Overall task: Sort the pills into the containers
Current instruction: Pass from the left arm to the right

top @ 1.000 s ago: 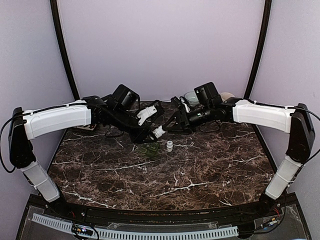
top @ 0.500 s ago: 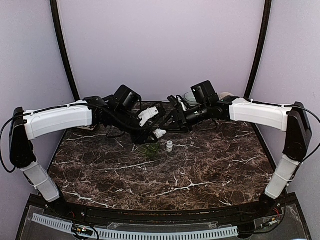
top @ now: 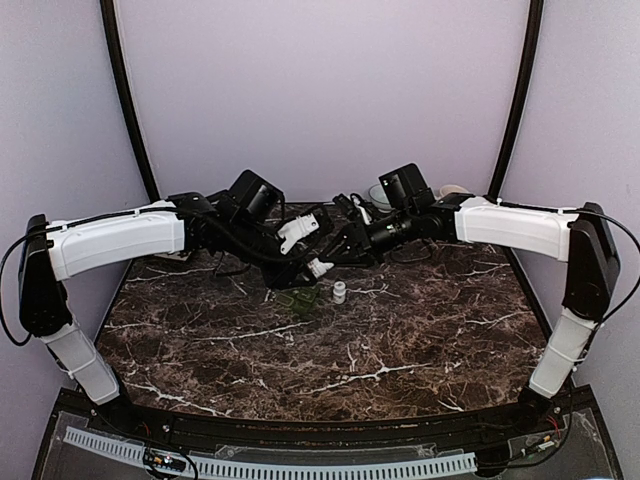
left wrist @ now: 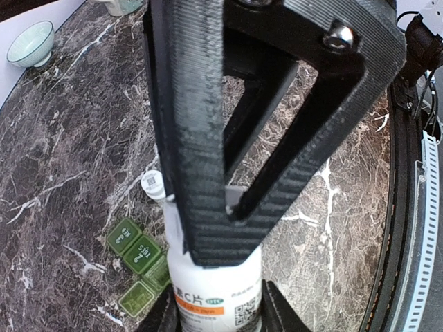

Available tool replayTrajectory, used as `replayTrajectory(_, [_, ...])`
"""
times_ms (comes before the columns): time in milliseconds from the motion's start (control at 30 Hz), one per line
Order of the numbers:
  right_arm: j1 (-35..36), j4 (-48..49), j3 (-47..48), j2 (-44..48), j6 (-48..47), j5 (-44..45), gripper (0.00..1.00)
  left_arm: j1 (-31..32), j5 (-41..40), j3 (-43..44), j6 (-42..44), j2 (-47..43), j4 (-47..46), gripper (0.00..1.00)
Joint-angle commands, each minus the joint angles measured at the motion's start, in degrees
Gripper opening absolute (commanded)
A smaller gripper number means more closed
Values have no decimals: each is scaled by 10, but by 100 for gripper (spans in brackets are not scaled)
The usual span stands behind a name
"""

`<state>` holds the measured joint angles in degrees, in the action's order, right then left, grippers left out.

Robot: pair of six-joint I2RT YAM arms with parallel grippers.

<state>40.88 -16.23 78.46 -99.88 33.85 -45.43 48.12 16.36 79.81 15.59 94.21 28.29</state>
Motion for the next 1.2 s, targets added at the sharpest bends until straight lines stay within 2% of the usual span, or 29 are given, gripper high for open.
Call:
replayTrajectory(0, [6,16,16,-6,-2,-13,19,6,-4,27,11,-4,1,17])
replayTrajectory(67, [6,17,15,-5,-3,-14,11,6,-5,27,10,-4,1,18])
replayTrajectory(200, [6,21,9,-3,-3,-21,1,6,-10,16,-9,-11,-20,29])
replayTrajectory(367, [1,53,-14,9,18,-26,0,5,-1,-4,-33,-22,-47,46])
replayTrajectory(500, [-6,81,-30,18,41,-31,0,-1,20,-19,-56,-33,-67,53])
replayTrajectory(833, [-20,133,-59,38,80,-36,0,-32,57,-74,-106,-65,-109,59])
replayTrajectory(1167, [-28,203,-98,54,137,-39,0,-93,156,-158,-225,-106,-239,66])
